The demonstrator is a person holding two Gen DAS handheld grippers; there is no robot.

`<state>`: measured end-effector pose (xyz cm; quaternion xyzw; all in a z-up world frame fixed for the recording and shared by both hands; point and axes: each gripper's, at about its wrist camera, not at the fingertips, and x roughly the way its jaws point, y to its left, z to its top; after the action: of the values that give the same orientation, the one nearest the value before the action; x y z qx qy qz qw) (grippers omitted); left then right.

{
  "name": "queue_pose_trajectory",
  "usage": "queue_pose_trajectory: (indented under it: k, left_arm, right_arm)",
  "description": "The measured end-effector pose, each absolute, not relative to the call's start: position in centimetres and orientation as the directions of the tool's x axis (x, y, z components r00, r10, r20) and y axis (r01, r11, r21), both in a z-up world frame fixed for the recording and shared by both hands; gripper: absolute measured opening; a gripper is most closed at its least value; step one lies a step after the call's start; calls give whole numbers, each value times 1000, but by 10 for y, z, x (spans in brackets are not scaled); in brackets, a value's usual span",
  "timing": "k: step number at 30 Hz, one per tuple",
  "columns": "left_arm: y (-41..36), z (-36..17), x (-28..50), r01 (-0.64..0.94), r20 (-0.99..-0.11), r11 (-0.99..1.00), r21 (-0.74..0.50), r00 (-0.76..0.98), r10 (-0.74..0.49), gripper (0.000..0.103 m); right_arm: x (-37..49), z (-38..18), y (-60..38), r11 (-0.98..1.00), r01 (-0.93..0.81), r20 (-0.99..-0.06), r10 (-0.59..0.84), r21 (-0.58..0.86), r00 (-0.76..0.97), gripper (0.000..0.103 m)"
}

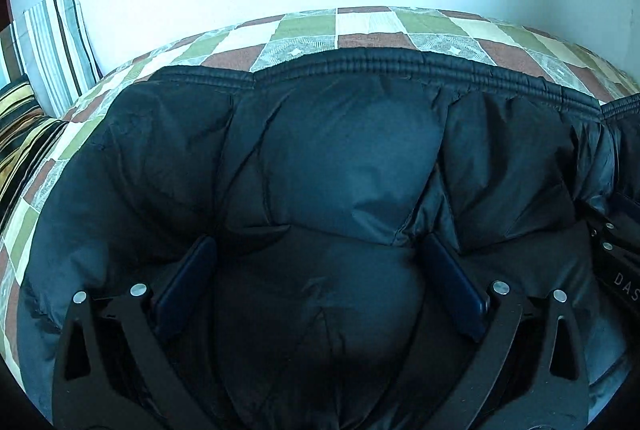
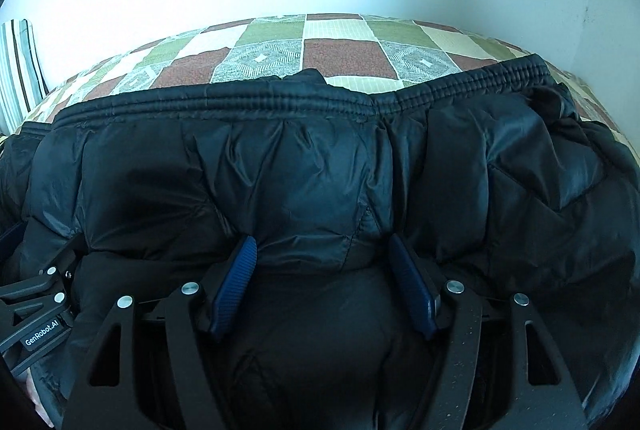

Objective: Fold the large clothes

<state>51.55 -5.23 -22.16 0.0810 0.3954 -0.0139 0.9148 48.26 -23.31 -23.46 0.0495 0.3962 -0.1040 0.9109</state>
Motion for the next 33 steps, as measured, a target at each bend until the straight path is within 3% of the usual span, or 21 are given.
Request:
queue_pose_trajectory:
  k: [25, 30, 33]
  left_arm:
    - [-46, -214, 516, 80, -748, 993, 86, 664, 12, 101]
    - [-21, -190, 496, 88, -763, 996, 6, 645, -52, 101]
    - [13, -168, 463, 49, -722, 999, -14, 691, -44, 101]
  right_arm:
    - [483, -227, -229, 972, 232, -728, -171, -16, 664, 68]
    - [463, -199, -235, 979, 203, -737, -116, 29, 666, 76]
    - [437, -177, -249, 979, 199, -710, -104, 52, 697, 79]
